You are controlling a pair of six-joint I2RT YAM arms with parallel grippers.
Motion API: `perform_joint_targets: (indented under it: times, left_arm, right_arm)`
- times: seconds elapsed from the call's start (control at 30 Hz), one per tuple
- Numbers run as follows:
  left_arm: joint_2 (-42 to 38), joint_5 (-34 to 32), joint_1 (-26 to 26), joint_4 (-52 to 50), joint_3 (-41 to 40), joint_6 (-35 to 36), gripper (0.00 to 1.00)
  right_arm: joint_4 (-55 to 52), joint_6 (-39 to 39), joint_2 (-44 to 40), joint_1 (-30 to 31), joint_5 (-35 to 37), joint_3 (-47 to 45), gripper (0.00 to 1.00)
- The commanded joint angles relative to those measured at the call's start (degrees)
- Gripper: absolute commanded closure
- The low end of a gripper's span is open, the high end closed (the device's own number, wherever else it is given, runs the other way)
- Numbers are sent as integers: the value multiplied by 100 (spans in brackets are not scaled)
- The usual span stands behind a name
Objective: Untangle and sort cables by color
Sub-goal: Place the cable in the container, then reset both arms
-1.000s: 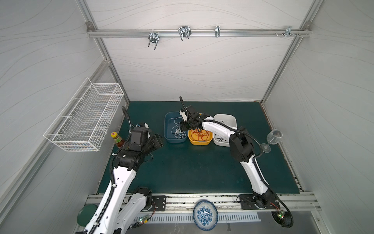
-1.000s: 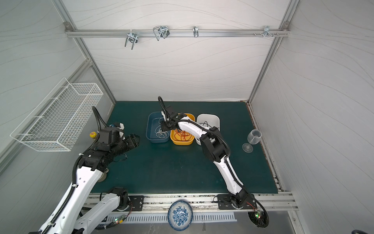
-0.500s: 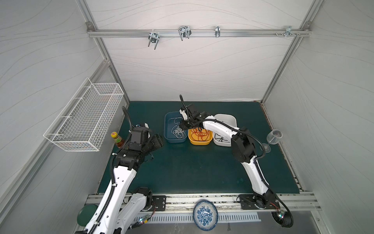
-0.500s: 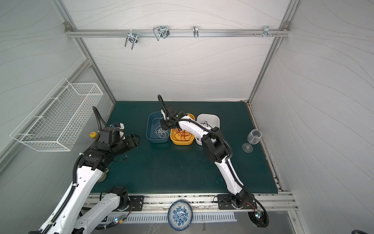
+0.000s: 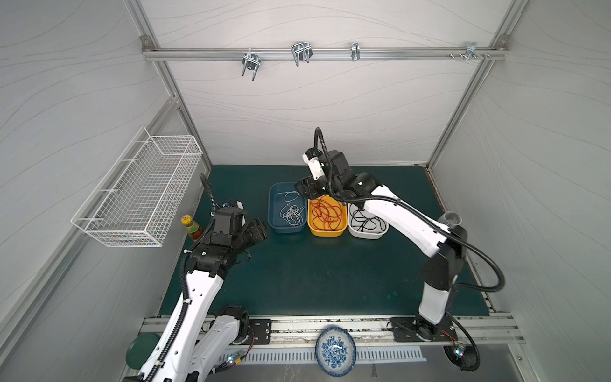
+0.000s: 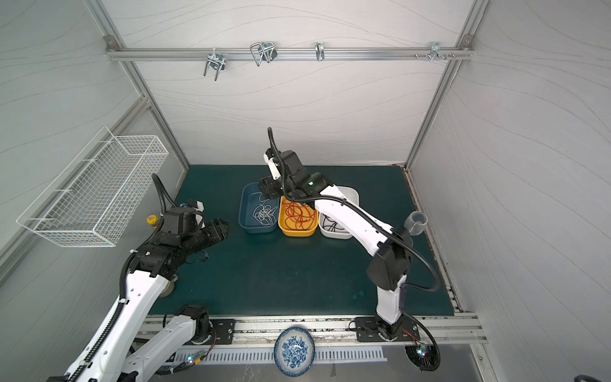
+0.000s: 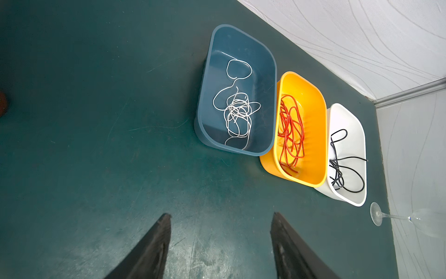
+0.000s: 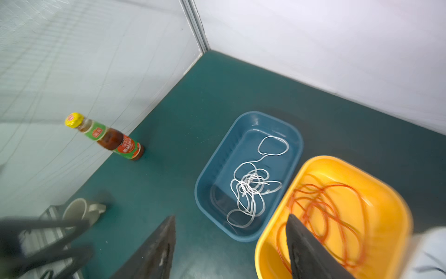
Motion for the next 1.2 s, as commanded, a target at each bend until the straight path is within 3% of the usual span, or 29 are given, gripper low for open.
perform_joint_targets:
  times: [0.0, 0.07, 0.4, 0.47, 0.57, 0.63, 0.7, 0.77, 0.93, 1.17]
  left_arm:
    - [2, 39, 34, 239, 35, 20, 32]
    - [-7, 28, 34, 253, 35, 7, 32]
    - [-34, -249, 19, 280, 42, -189, 30]
    - [-55, -618, 20, 337, -59, -278, 20]
    - [-36, -1472, 6, 220, -81, -410, 18]
    - [-91, -1937, -32, 220, -89, -462, 17]
    - [-208, -2286, -45, 408, -208, -512, 5]
    - [-359, -2464, -51, 747, -459, -603, 1]
    - [-800, -2056, -49, 1873, -1202, -142, 1]
    - [-576, -2497, -46, 1942, -1309, 447, 1]
  right_arm:
    - [249, -258, -844, 23, 442, -791, 14]
    - [321, -286, -1419, 9, 622, -1352, 1]
    - [191, -339, -4191, -312, 1861, -4035, 1]
    - [87, -220, -4763, -458, 2365, -4480, 1]
    - [-3, 128, -5526, -772, 3107, -5093, 1]
    - [332, 32, -6038, -1038, 3096, -5663, 1]
    - [735, -53, -6515, -1308, 2954, -6196, 1]
    - [1026, -12, -6908, -1542, 2897, -6653, 1]
    - [1182, 120, -6908, -2018, 2734, -6994, 1]
    - [1815, -221, -6169, -2336, 2651, -7090, 1]
